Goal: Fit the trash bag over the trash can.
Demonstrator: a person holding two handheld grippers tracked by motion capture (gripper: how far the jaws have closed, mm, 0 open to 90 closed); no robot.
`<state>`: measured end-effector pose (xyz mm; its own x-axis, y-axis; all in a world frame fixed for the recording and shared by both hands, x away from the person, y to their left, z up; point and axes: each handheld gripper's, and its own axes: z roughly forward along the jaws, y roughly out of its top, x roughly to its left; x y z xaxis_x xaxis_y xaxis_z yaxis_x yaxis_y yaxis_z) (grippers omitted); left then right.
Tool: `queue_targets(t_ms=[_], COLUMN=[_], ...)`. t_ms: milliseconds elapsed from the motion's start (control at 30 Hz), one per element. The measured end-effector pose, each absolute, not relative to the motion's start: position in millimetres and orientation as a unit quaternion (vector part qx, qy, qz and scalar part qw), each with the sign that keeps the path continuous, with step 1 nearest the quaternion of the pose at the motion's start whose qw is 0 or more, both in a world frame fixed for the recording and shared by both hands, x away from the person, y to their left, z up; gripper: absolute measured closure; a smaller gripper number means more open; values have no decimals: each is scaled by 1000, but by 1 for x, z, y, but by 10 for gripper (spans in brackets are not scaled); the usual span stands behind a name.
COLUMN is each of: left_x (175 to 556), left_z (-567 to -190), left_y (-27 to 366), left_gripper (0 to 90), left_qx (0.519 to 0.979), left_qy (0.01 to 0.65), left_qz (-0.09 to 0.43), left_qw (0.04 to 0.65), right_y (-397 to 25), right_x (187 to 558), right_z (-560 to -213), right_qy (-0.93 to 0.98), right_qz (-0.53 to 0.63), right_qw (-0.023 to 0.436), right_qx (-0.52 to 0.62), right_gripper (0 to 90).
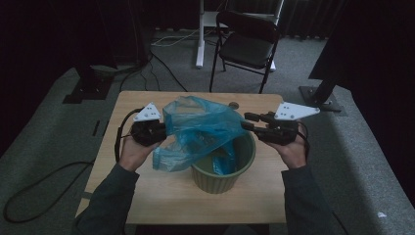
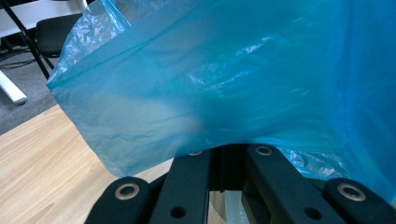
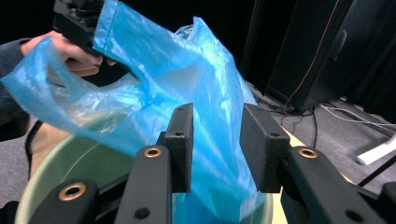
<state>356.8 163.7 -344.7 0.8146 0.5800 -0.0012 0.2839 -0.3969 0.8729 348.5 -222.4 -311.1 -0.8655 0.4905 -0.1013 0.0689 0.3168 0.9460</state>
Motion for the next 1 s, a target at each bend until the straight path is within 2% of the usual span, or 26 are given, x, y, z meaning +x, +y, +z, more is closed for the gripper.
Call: queue_targets(t_ms=[200, 233, 367, 667, 1000], left_x=[356, 356, 354, 355, 356], left_z=[-345, -345, -346, -349, -350], left_y=[161, 161, 161, 175, 180], left_gripper=[896, 895, 896, 896, 896], left_qx=[823, 823, 824, 820, 815], left_qy=[260, 260, 258, 273, 282], left_qz=[152, 152, 155, 158, 160], left_qw=[482, 482, 479, 477, 480], right_y=[-210, -208, -204, -226, -255], right_x=[362, 364, 368, 380, 378], right_z=[-304, -304, -306, -330, -344], right_qy=[805, 808, 819, 807, 786], right_qz=[535, 531, 512, 494, 493], right_qw=[182, 179, 179, 174, 173], right_qx=[180, 179, 184, 274, 331], right_gripper=[655, 685, 898, 900, 900])
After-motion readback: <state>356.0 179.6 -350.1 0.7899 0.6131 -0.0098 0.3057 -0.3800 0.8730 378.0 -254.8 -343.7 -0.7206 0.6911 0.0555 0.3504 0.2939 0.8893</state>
